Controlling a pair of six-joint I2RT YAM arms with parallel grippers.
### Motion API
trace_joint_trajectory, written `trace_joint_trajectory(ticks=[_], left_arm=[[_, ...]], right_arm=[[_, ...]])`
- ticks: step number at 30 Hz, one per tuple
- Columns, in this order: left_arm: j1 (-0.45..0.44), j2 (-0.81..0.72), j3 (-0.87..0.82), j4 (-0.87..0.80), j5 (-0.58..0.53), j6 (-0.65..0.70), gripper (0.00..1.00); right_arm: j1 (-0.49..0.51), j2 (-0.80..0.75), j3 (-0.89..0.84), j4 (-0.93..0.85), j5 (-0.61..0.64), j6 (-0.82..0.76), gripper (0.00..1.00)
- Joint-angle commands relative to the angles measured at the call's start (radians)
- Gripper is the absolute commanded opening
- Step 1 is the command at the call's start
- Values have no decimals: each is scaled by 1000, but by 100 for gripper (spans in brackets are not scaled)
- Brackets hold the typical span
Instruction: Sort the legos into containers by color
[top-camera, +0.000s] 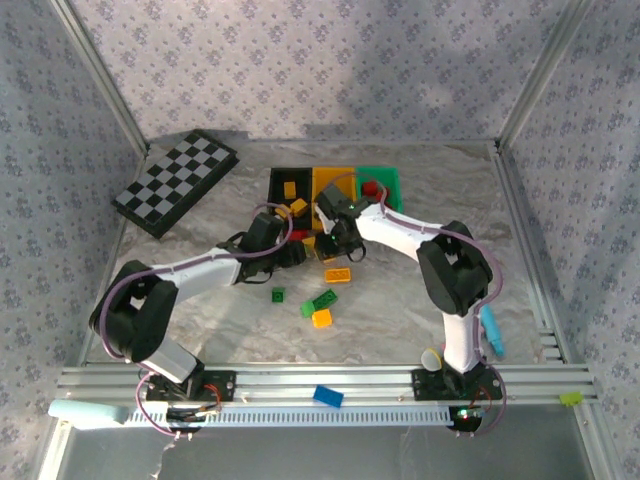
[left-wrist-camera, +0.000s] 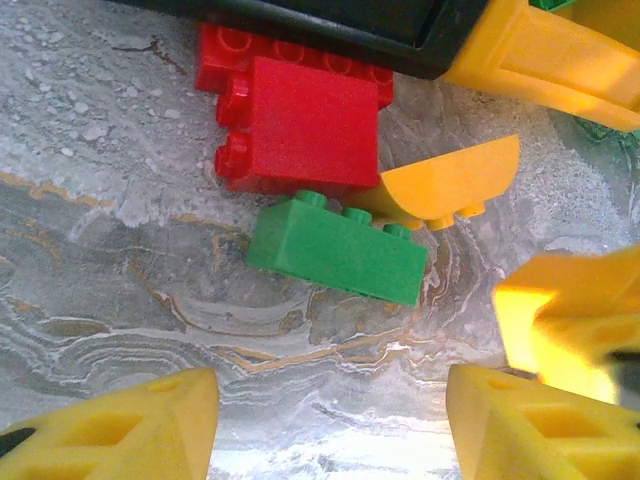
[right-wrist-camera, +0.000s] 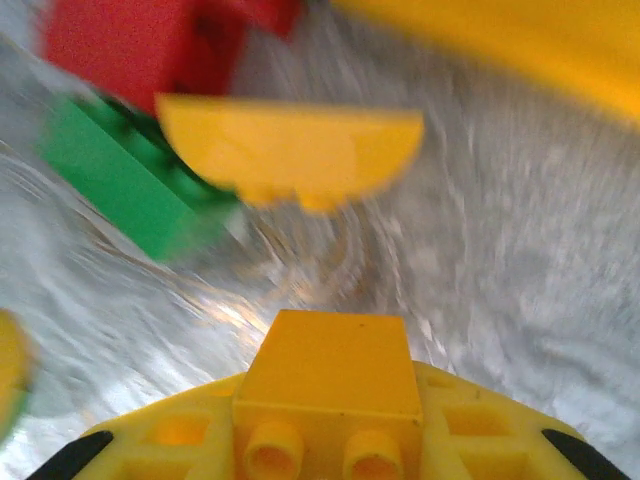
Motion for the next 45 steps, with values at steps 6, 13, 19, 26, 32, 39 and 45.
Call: trace_joint_trajectory(ticks=[6, 13, 19, 26, 32, 39, 45], left_arm=[[5, -72, -60, 31, -38, -47, 62], [-21, -88, -101, 54, -49, -63, 62], [-55, -89, -67, 50, -47, -3, 62], [-103, -8, 77, -13, 22, 146, 63], [-195, 161, 320, -190, 43, 281, 64], [-239, 362, 569, -440, 73, 575, 64], [-239, 415, 688, -575, 64, 738, 73]], right_arm=[[-22, 180, 419, -92, 1, -56, 34], [-62, 443, 833, -186, -16, -66, 42], [-74, 471, 923, -205, -26, -79, 58], [-102, 192, 580, -84, -14, -107, 58], [-190, -80, 259, 9, 20, -84, 59], [-326, -255, -2, 66, 9, -66, 59], [-377, -328, -131, 96, 4, -57, 59]])
